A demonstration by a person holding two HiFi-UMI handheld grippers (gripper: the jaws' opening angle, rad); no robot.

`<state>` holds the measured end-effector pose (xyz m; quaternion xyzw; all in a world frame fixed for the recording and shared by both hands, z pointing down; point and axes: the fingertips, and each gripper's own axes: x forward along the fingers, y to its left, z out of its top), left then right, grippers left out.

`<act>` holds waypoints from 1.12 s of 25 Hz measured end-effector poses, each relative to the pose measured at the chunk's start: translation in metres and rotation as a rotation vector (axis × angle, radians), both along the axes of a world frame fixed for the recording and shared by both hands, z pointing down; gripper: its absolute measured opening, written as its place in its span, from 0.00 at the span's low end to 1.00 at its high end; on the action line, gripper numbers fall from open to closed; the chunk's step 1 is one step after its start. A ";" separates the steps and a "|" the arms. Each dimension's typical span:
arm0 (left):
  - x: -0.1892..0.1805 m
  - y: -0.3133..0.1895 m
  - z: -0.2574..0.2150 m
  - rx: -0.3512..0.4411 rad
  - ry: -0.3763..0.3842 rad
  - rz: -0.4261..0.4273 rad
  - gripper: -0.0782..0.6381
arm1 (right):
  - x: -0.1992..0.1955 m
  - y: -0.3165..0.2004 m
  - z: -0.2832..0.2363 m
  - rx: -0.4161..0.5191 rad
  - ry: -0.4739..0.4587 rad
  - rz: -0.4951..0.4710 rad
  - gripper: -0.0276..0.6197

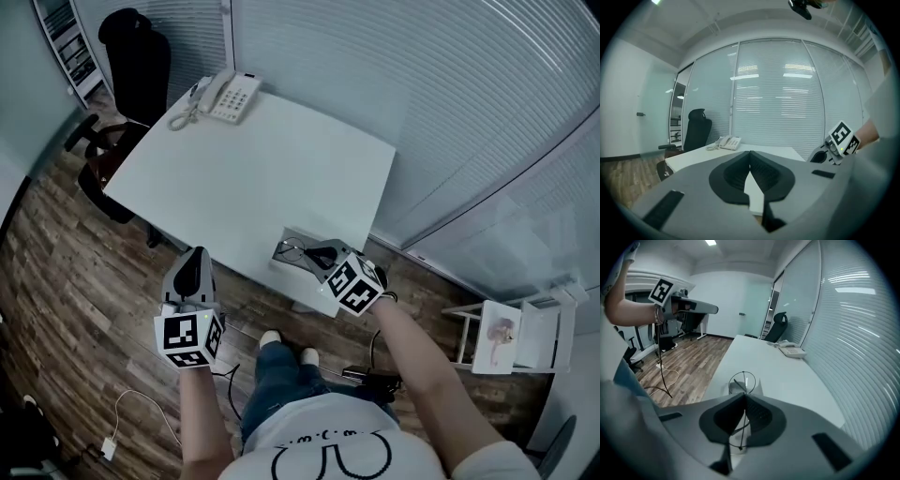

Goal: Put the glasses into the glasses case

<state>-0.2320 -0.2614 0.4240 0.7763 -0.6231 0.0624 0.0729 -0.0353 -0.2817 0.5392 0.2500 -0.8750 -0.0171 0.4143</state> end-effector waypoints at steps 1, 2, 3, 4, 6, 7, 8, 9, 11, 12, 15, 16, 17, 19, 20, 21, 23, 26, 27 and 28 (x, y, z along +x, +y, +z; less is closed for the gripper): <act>-0.002 -0.001 0.005 -0.008 0.002 -0.001 0.13 | -0.002 -0.003 0.008 0.000 0.021 0.003 0.07; -0.005 -0.002 0.009 -0.016 0.004 -0.002 0.13 | -0.003 -0.005 0.016 -0.001 0.040 0.006 0.07; -0.007 -0.003 0.014 -0.024 0.006 -0.004 0.13 | -0.005 -0.007 0.023 -0.003 0.057 0.010 0.07; -0.009 -0.003 0.018 -0.032 0.007 -0.005 0.13 | -0.006 -0.008 0.029 -0.006 0.072 0.015 0.07; -0.011 -0.002 0.026 -0.046 0.010 -0.009 0.13 | -0.007 -0.009 0.040 -0.020 0.090 0.025 0.07; -0.012 -0.001 0.029 -0.051 0.011 -0.011 0.13 | -0.007 -0.008 0.045 -0.027 0.098 0.030 0.07; -0.013 0.000 0.032 -0.056 0.011 -0.012 0.13 | -0.007 -0.008 0.050 -0.033 0.108 0.033 0.07; -0.013 0.001 0.034 -0.060 0.011 -0.014 0.13 | -0.007 -0.007 0.054 -0.038 0.120 0.035 0.07; -0.014 0.002 0.036 -0.065 0.010 -0.017 0.13 | -0.007 -0.006 0.061 -0.049 0.136 0.033 0.07; -0.015 0.002 0.037 -0.066 0.009 -0.018 0.13 | -0.008 -0.006 0.064 -0.057 0.136 0.031 0.07; -0.019 0.002 0.038 -0.067 0.007 -0.024 0.13 | -0.012 -0.005 0.067 -0.087 0.114 0.029 0.07; -0.021 0.001 0.038 -0.065 0.006 -0.026 0.13 | -0.014 -0.005 0.068 -0.093 0.112 0.029 0.07; -0.023 0.002 0.038 -0.065 0.006 -0.028 0.13 | -0.015 -0.005 0.069 -0.097 0.112 0.031 0.07; -0.025 0.003 0.038 -0.064 0.004 -0.030 0.13 | -0.017 -0.004 0.070 -0.108 0.112 0.037 0.07; -0.025 0.003 0.037 -0.063 0.003 -0.031 0.13 | -0.017 -0.003 0.070 -0.114 0.109 0.041 0.07; -0.025 0.003 0.036 -0.061 0.003 -0.030 0.13 | -0.017 -0.002 0.068 -0.116 0.104 0.044 0.08; -0.022 0.002 0.032 -0.053 0.000 -0.023 0.13 | -0.017 -0.003 0.058 -0.103 0.088 0.053 0.14; -0.018 -0.002 0.024 -0.035 -0.007 -0.007 0.13 | -0.016 -0.003 0.031 -0.064 0.042 0.078 0.17; -0.016 -0.003 0.020 -0.028 -0.008 -0.001 0.13 | -0.015 -0.002 0.020 -0.048 0.022 0.089 0.18; -0.014 -0.004 0.015 -0.020 -0.009 0.005 0.13 | -0.013 -0.002 0.006 -0.028 0.000 0.102 0.19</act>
